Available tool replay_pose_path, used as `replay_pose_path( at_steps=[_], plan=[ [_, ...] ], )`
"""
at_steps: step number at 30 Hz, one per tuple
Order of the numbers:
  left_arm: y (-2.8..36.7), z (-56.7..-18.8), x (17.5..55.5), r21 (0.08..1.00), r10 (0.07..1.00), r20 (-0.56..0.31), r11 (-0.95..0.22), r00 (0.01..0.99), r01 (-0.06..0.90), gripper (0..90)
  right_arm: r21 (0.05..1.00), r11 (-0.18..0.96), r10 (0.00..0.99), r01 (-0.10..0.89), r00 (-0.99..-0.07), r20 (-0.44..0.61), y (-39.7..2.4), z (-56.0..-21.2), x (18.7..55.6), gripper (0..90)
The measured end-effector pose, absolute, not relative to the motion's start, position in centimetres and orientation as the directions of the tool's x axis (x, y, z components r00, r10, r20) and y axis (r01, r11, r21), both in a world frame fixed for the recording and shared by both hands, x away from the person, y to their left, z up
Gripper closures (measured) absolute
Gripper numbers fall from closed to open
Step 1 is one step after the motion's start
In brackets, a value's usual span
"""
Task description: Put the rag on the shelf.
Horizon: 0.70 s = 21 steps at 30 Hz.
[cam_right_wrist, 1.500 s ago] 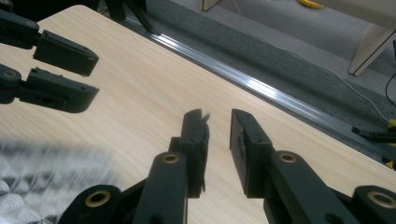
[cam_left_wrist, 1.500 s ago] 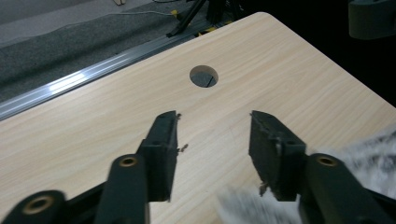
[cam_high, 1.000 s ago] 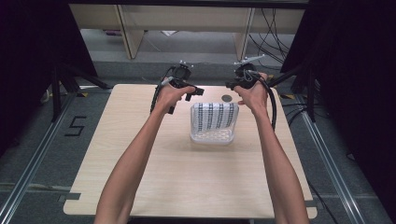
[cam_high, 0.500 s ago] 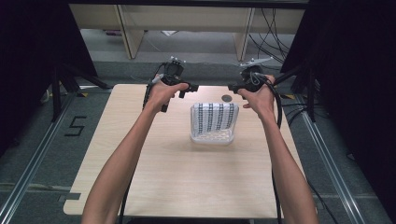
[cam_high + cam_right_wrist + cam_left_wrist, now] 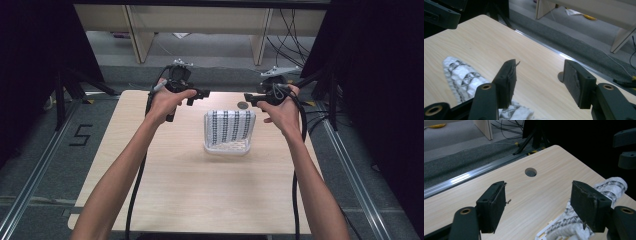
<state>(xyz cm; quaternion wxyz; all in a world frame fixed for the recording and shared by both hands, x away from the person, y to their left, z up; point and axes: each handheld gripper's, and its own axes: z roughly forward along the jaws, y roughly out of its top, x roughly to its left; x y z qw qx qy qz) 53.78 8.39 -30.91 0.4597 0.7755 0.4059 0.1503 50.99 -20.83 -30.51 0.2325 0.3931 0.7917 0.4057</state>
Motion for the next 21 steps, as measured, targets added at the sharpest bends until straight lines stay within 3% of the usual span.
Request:
replay_pose_path(
  at_steps=[8, 21],
  plan=[
    [8.4, -31.7, 51.2, 0.846, 0.762, -0.096, -0.277, 0.641, 0.455, 27.6, 0.842, 0.347, 0.803, 0.413, -0.595, -0.039, -20.7, -30.7, 49.6, 41.0],
    [9.4, -32.9, 48.5, 0.857, 0.733, -0.095, -0.284, 0.673, 0.430, 26.9, 0.854, 0.341, 0.776, 0.392, -0.630, -0.021, -21.1, -30.7, 47.6, 38.5]
  ],
)
